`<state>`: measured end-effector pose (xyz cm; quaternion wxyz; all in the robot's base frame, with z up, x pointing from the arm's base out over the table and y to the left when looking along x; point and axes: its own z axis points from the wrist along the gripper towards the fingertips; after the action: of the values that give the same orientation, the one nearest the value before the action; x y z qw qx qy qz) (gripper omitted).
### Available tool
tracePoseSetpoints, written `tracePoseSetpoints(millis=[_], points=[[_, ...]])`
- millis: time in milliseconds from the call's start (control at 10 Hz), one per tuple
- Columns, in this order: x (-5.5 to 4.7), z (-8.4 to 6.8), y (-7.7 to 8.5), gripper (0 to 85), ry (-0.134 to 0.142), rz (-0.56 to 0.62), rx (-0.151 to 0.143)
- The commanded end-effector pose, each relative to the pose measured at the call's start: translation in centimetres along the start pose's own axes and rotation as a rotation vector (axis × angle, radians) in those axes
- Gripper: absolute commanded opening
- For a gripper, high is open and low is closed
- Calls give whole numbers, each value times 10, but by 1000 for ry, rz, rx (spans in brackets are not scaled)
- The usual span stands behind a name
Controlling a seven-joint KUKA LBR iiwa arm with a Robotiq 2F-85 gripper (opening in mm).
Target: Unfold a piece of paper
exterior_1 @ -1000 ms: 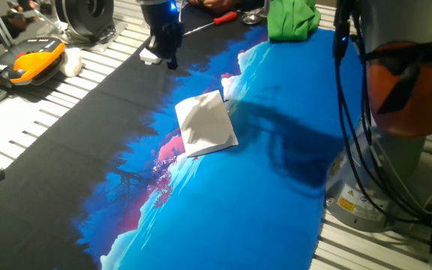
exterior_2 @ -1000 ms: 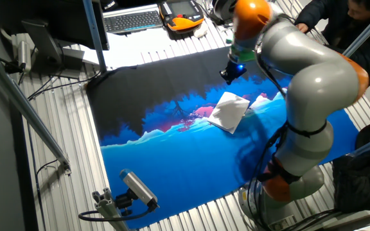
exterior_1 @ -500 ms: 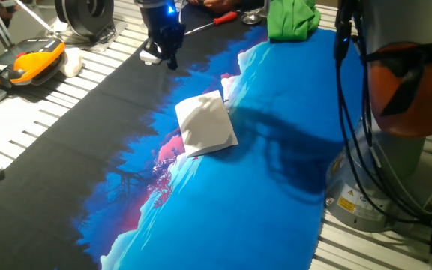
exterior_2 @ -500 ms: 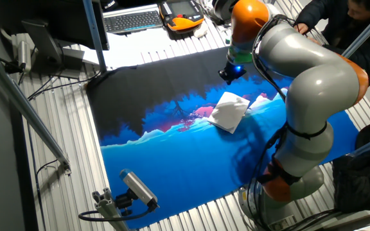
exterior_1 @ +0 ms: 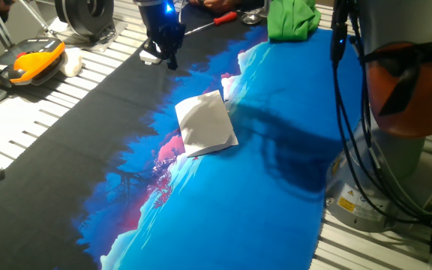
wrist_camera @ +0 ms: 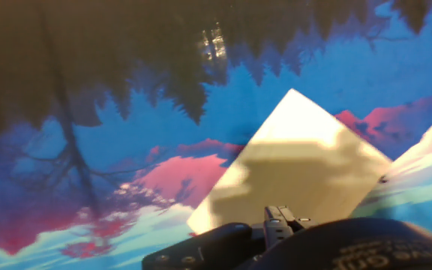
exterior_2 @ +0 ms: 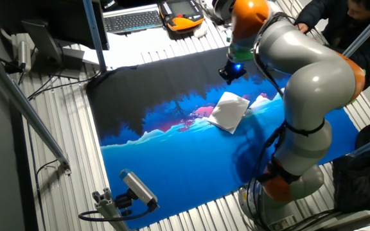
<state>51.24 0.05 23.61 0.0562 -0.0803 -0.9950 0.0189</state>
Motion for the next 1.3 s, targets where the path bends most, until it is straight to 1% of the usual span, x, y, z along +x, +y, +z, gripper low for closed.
tracePoseSetpoints(millis=[0,100,200,300,400,600,700,800,900,1000,1200], points=[[1,2,-6,0,-13,-66,113],[2,6,-20,0,-31,-95,148],[0,13,-43,0,-29,-96,99],[-1,21,-57,0,-44,-131,102],[-3,29,-69,0,-53,-161,126],[-3,47,-93,0,-59,-189,119],[-1,54,-102,0,-63,-200,126],[0,60,-108,0,-58,-203,143],[1,65,-114,0,-19,-191,164],[1,72,-119,0,-16,-187,178],[0,87,-128,0,-21,-187,165]])
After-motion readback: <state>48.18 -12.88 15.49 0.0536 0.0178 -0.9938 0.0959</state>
